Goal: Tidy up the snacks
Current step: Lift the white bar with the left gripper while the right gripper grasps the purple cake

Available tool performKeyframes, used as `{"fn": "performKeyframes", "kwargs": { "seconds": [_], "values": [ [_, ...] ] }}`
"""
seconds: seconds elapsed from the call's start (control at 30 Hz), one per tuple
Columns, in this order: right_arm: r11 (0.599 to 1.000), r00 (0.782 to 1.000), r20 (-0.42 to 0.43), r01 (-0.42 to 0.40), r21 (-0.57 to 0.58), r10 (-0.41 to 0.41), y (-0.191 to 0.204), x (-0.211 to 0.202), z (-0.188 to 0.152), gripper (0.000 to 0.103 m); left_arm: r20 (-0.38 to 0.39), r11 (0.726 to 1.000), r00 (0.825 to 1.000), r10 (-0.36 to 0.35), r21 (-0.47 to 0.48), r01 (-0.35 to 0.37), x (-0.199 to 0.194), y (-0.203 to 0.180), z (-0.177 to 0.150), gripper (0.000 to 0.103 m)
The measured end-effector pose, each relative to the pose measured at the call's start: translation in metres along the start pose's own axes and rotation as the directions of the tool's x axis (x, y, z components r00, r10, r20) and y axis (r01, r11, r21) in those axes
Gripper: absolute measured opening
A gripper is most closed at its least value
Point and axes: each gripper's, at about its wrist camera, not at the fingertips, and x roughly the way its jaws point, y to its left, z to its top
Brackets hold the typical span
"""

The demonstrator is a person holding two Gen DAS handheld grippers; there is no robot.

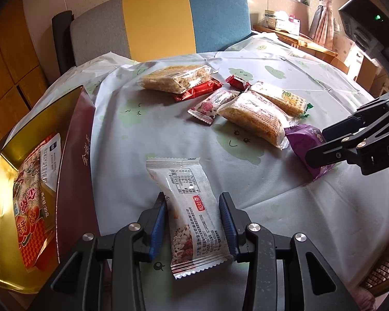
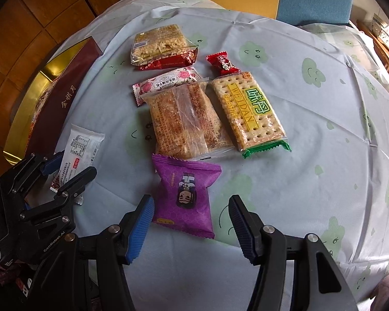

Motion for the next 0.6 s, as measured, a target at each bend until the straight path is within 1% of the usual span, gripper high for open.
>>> {"fn": "performKeyframes", "kwargs": {
  "seconds": [0.13, 0.2, 0.3, 0.4, 0.43, 0.53, 0.6],
  "values": [
    [1.0, 1.0, -0.005, 0.021, -0.021, -0.021, 0.009, 0.008, 0.007, 0.061, 0.008, 1.0, 1.0, 0.014, 0.02, -0.014, 0.0, -0.003, -0.001, 0.041],
    [0.996, 0.998, 0.007, 0.066, -0.057, -0.065, 0.016, 0.012, 0.01, 0.039, 0.017, 0.999, 1.0, 0.022, 0.039, -0.023, -0.001, -0.005, -0.001, 0.041],
    [0.993, 0.998, 0.018, 0.066, -0.094, -0.065, 0.021, 0.016, 0.012, 0.038, 0.02, 0.999, 1.0, 0.016, 0.038, -0.017, -0.005, -0.005, 0.001, 0.037],
    [0.992, 0.998, 0.016, 0.068, -0.107, -0.066, 0.021, 0.018, 0.011, 0.038, 0.057, 0.998, 0.998, 0.014, 0.06, -0.018, -0.017, -0.006, 0.003, 0.037],
    [0.991, 0.997, 0.015, 0.073, -0.115, -0.071, 0.021, 0.019, 0.011, 0.038, 0.066, 0.998, 0.998, 0.005, 0.059, -0.008, -0.021, -0.006, 0.004, 0.036],
    [0.99, 0.997, 0.012, 0.077, -0.12, -0.076, 0.021, 0.019, 0.009, 0.039, 0.092, 0.999, 0.996, -0.017, 0.043, 0.013, -0.038, -0.001, 0.009, 0.036],
    [0.989, 0.997, 0.005, 0.083, -0.124, -0.083, 0.023, 0.022, 0.009, 0.039, 0.115, 0.999, 0.993, -0.033, 0.014, 0.031, -0.052, 0.006, 0.013, 0.036]
  ]
}}
